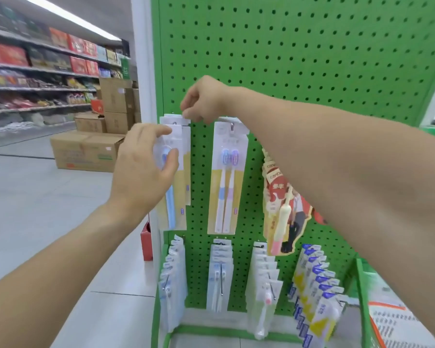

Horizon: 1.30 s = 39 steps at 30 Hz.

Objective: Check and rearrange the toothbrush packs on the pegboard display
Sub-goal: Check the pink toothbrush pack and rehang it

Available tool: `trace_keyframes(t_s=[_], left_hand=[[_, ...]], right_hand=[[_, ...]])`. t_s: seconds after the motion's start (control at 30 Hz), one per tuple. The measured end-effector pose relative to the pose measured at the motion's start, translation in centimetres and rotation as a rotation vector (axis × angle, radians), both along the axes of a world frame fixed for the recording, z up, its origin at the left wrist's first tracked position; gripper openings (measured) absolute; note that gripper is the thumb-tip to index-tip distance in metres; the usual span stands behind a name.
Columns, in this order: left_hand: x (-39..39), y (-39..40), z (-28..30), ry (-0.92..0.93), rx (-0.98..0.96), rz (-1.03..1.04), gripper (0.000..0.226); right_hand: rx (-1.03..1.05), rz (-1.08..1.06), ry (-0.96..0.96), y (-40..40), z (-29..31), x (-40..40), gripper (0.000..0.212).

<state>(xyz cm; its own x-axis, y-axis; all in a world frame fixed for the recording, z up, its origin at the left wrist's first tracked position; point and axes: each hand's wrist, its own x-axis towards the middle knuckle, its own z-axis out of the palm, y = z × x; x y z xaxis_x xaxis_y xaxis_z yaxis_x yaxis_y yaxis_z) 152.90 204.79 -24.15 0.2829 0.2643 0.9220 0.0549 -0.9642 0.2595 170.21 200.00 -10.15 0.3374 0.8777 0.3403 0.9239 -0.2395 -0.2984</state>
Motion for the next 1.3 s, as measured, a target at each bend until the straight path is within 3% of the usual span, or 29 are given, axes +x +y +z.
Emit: trace_keyframes(t_s=[0.53, 0.9, 1.13, 1.3], left_hand=[[0.3, 0.3, -0.2, -0.002, -0.037, -0.059, 0.037], [-0.6, -0.7, -0.8, 0.077, -0.196, -0.09, 0.073], [-3.8, 1.0, -2.8, -0.184, -0.27, 0.082, 0.048], [-7.2, 2.7, -4.6, -0.109, -0.426, 0.158, 0.051]], right_hand=[[-0.173, 0.038, -0.211, 2.5, 1.0, -1.5, 0.005], [-0.172, 0.054, -0.277, 3.1, 1.3, -4.2, 0.006], [-0.079, 0.234, -0.251, 3.4, 0.8, -6.6, 0.005], [0.008, 0.341, -0.193, 3.5, -0.2, -10.1, 0.005]])
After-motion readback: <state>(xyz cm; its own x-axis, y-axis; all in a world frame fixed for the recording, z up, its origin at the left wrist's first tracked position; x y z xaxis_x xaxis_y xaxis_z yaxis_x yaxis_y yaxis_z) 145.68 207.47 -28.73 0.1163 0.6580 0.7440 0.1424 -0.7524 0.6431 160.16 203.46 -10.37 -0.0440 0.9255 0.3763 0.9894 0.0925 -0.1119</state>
